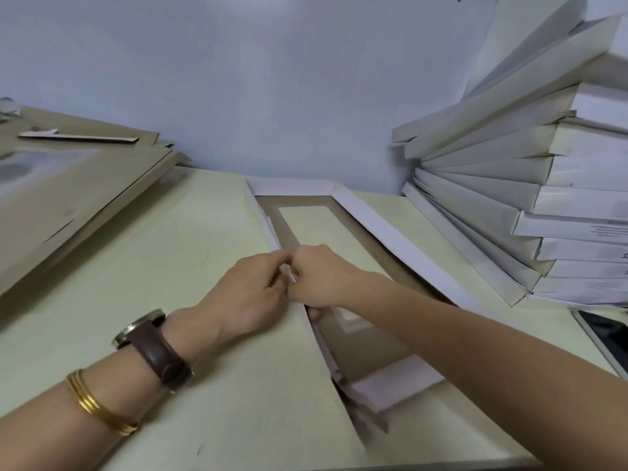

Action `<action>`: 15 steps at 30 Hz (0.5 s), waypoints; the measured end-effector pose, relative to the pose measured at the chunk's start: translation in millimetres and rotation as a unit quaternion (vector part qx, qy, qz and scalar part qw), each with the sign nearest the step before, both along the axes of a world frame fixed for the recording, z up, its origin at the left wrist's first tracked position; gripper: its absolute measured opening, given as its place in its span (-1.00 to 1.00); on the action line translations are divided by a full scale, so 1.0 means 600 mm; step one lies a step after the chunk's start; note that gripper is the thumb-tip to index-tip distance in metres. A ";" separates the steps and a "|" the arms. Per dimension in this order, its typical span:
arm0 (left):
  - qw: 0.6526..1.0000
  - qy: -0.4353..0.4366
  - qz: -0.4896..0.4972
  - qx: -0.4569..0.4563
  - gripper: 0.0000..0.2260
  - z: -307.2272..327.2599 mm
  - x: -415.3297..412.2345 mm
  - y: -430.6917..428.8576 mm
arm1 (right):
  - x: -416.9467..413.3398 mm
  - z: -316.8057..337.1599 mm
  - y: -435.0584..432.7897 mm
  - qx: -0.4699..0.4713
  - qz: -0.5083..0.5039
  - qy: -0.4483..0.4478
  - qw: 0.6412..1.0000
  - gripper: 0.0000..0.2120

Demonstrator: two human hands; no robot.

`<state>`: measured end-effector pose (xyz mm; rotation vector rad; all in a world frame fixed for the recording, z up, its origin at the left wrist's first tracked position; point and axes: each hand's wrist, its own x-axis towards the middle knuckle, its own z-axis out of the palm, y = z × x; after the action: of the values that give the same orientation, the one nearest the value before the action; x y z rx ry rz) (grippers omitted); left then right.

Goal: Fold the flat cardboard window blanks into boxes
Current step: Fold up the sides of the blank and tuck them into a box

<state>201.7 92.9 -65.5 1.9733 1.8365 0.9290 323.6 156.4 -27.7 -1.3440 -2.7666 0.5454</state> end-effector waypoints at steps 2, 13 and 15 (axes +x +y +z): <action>1.000 -0.016 0.019 0.008 -0.80 -0.003 -0.003 0.000 | -0.012 0.001 0.009 -0.037 -0.021 0.025 0.999 -0.75; 0.999 -0.018 0.042 -0.017 -0.64 0.004 0.009 -0.014 | -0.048 -0.007 0.043 -0.109 -0.125 0.126 0.978 -0.90; 0.999 0.005 0.046 -0.020 -0.66 0.007 0.006 -0.014 | -0.048 -0.010 0.045 -0.145 -0.135 0.155 0.968 -0.95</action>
<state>205.2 84.6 -61.6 1.8869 1.9499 0.9019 294.9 183.6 -33.5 -1.5017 -2.2734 1.0675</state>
